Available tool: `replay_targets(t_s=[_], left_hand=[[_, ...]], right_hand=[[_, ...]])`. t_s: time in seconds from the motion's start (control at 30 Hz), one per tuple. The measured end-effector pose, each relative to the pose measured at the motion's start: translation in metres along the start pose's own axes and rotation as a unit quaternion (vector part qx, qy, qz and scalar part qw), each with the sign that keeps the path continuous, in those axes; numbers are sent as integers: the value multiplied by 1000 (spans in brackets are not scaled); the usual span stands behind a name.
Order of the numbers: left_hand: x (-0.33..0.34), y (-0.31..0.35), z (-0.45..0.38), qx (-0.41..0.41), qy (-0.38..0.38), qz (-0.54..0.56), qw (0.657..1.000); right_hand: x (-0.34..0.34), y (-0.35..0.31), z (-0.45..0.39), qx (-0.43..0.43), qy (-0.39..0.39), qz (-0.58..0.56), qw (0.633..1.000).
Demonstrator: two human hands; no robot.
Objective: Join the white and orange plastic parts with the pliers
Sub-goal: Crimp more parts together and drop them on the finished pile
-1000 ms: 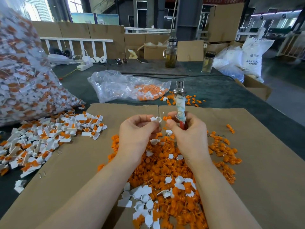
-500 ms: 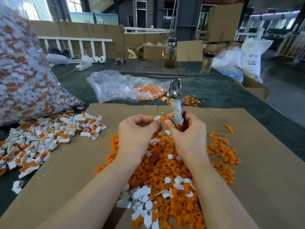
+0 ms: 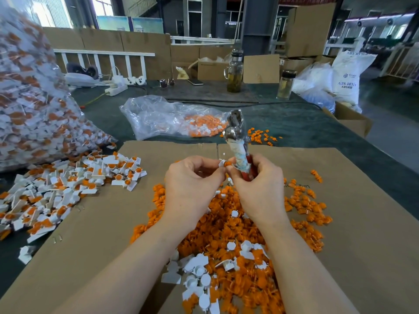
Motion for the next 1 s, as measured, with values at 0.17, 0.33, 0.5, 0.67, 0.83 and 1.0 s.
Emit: replay_targets(t_s=[0.17,0.33,0.5,0.67,0.83,1.0], left_hand=[[-1,0,0,6,0,-20,1000],[-2,-6,1,-20,14,-19,1000],[-7,-7,-1,-26,33,10,999],[-10,-9,-5,-35,32,58,997],[-13,-10,-7,-50,40,134,989],[-14,-6,-8,-41,34,196,979]], right_hand=[[4,-1,-1,2,-27,0,1000],[10,0,-1,3,-64,-8,998],[14,-2,0,2,-102,-33,994],[12,2,-1,27,-161,-92,982],[14,12,3,56,-246,-53,966],[18,11,9,49,-314,-26,948]])
Point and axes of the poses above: each hand's wrist, its own z-axis away from the middle knuckle, its own x-axis out of the palm, y = z × x, the point moved 9 cm from there along -z, towards the middle knuckle, and after that the axes turned 7 degrees about z, right-handed, at the moved point
